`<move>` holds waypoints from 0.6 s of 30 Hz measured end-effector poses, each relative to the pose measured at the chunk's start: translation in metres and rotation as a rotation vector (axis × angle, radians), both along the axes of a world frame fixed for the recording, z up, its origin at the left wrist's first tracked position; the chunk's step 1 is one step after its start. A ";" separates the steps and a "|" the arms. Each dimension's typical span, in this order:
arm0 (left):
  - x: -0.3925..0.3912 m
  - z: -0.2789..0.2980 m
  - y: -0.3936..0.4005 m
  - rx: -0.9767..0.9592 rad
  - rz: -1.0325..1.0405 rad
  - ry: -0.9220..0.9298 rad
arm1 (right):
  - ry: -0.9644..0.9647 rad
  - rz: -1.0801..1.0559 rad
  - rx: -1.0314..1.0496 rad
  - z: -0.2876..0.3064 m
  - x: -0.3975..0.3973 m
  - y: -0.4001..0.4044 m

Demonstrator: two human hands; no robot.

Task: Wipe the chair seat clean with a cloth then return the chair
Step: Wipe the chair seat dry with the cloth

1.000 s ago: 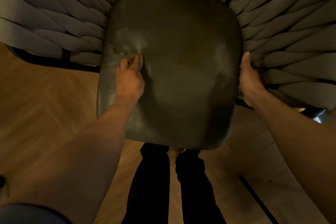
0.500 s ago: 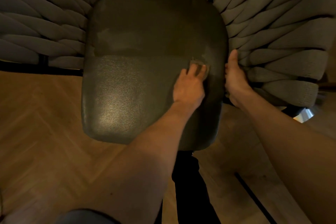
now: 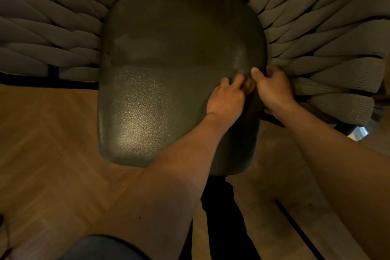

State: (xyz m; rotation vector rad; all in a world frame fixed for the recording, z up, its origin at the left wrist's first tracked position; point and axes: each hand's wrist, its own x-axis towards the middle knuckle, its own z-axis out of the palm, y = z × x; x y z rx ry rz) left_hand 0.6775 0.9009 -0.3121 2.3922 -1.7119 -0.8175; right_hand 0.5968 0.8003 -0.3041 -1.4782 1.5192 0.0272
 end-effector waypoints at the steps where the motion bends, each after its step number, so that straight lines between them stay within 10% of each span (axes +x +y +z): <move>1: 0.009 0.000 0.005 0.013 -0.007 -0.023 | -0.020 0.004 -0.019 0.003 0.004 -0.002; 18: 0.179 -0.006 0.126 0.151 0.346 -0.314 | 0.396 0.325 -0.031 -0.003 0.039 0.006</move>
